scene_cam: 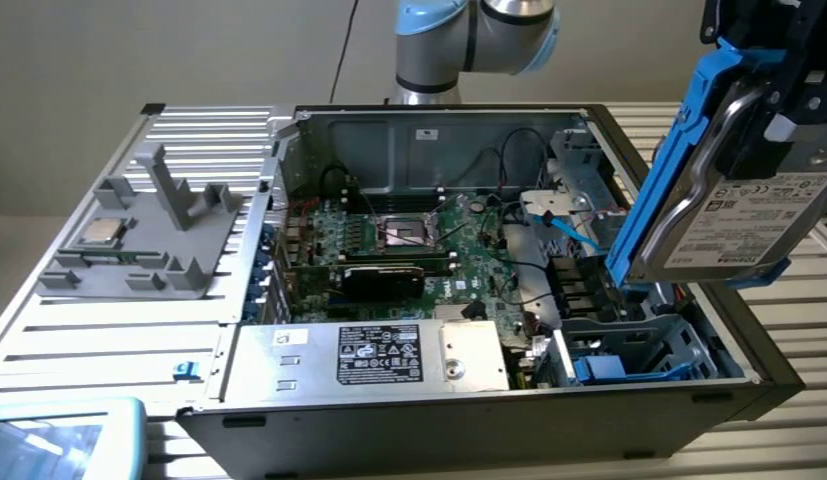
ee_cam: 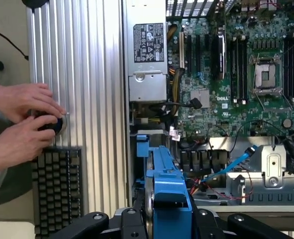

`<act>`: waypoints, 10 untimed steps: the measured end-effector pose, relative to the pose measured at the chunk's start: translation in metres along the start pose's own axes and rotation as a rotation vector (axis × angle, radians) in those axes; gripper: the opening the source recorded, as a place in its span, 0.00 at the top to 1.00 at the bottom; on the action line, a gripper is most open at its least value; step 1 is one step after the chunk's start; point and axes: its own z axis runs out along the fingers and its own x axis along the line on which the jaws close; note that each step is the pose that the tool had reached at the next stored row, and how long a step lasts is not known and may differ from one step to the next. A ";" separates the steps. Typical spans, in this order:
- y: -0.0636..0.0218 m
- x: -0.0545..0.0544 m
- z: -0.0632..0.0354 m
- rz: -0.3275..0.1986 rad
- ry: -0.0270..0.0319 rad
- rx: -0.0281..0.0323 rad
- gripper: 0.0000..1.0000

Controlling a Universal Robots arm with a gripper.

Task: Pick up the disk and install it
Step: 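Insert the disk into the insertion slot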

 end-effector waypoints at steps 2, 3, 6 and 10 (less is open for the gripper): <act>0.0000 0.000 0.0001 0.000 -0.0001 -0.0006 0.63; 0.0000 0.000 0.0000 0.000 -0.0001 -0.0006 0.63; 0.0000 0.000 0.0001 0.000 -0.0001 -0.0007 0.63; 0.0000 0.000 0.0000 0.000 -0.0001 -0.0008 0.63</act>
